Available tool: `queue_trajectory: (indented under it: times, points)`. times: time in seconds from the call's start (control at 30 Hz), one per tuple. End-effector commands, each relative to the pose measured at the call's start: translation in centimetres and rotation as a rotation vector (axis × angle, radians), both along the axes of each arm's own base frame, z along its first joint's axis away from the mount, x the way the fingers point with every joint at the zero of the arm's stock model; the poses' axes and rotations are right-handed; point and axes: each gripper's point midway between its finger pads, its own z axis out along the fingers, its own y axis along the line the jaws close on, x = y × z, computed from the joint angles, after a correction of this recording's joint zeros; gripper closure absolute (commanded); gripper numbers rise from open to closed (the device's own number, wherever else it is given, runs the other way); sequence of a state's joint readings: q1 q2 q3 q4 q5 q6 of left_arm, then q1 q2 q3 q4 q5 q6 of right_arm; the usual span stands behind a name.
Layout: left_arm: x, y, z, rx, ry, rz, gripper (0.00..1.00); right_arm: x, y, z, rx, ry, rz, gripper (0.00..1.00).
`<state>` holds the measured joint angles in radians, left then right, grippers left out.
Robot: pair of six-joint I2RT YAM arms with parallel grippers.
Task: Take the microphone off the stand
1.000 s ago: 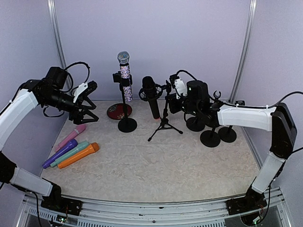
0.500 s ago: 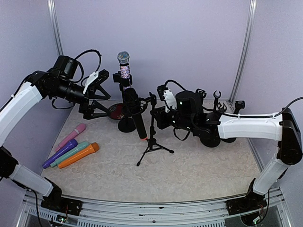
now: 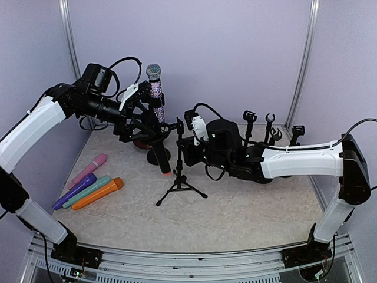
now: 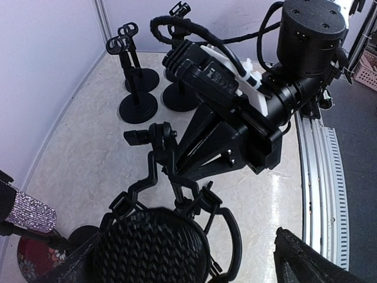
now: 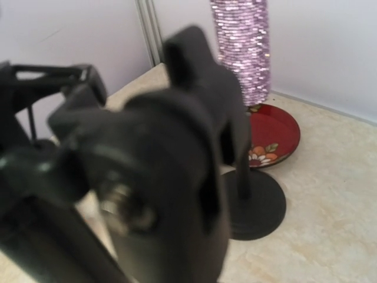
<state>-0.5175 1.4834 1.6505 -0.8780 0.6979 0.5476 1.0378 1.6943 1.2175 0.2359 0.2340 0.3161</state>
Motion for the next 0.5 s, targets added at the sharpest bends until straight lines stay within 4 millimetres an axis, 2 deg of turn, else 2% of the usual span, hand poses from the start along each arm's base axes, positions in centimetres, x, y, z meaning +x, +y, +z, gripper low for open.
queue_trajectory:
  times: [0.0, 0.13, 0.27, 0.47]
  points:
    - [0.5, -0.7, 0.4, -0.007, -0.025, -0.003, 0.09, -0.7, 1.4, -0.9, 0.000, 0.015, 0.024, 1.00]
    - [0.5, -0.6, 0.1, 0.002, -0.037, -0.006, 0.13, -1.1, 1.6, -1.3, -0.024, 0.005, 0.034, 1.00]
    - [0.5, -0.5, 0.0, 0.009, -0.037, -0.011, 0.27, -1.2, 1.5, -1.7, -0.046, 0.000, 0.029, 1.00]
    - [-0.5, -0.1, 0.0, 0.031, -0.049, -0.044, 0.58, -1.3, 1.1, -2.2, -0.060, 0.004, 0.020, 1.00]
